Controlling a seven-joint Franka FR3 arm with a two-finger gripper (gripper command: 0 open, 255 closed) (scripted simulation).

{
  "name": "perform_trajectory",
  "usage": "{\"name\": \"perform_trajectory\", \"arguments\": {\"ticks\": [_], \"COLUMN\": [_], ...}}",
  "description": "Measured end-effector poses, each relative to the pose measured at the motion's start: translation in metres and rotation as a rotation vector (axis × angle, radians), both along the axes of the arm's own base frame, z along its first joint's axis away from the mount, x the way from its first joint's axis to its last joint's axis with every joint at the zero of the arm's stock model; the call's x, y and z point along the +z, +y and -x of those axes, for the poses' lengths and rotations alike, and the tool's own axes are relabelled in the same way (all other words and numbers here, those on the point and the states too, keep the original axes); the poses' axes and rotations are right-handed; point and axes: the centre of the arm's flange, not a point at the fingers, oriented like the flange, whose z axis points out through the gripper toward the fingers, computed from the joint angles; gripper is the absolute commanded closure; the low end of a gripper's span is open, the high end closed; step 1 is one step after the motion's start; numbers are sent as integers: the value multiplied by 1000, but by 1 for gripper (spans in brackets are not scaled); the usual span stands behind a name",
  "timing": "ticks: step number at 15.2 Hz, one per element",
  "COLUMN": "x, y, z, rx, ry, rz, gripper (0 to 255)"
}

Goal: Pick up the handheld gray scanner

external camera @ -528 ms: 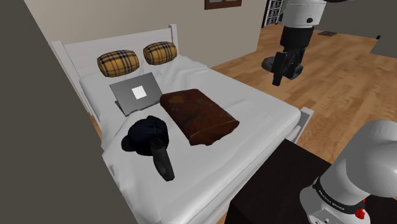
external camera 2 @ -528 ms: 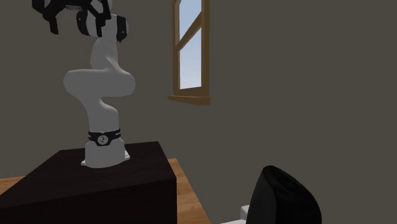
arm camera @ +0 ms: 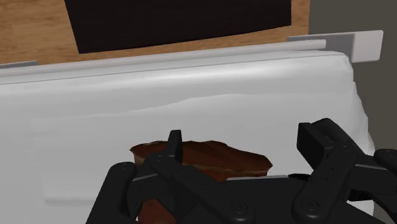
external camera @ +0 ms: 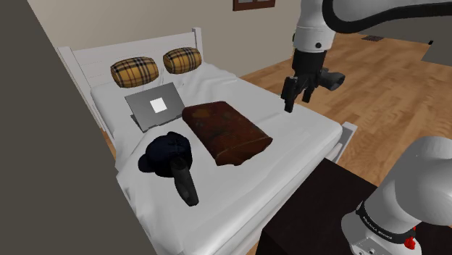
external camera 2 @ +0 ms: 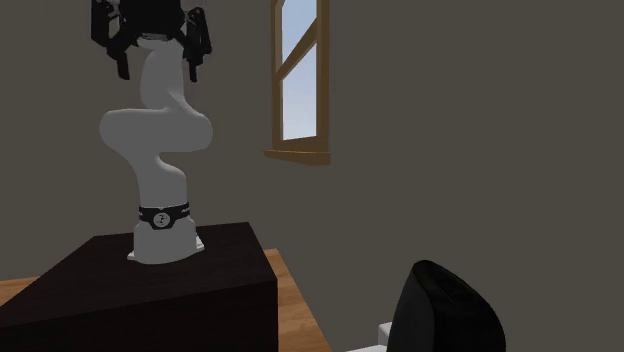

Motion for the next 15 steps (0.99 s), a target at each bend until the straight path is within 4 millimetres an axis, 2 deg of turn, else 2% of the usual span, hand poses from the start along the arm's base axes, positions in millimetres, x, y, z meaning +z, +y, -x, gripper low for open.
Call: {"name": "perform_trajectory", "arguments": {"ticks": [15], "x": [-103], "y": [132], "z": [-96], "rx": [-55], "ry": [-36], "rz": [10], "gripper": [0]}}
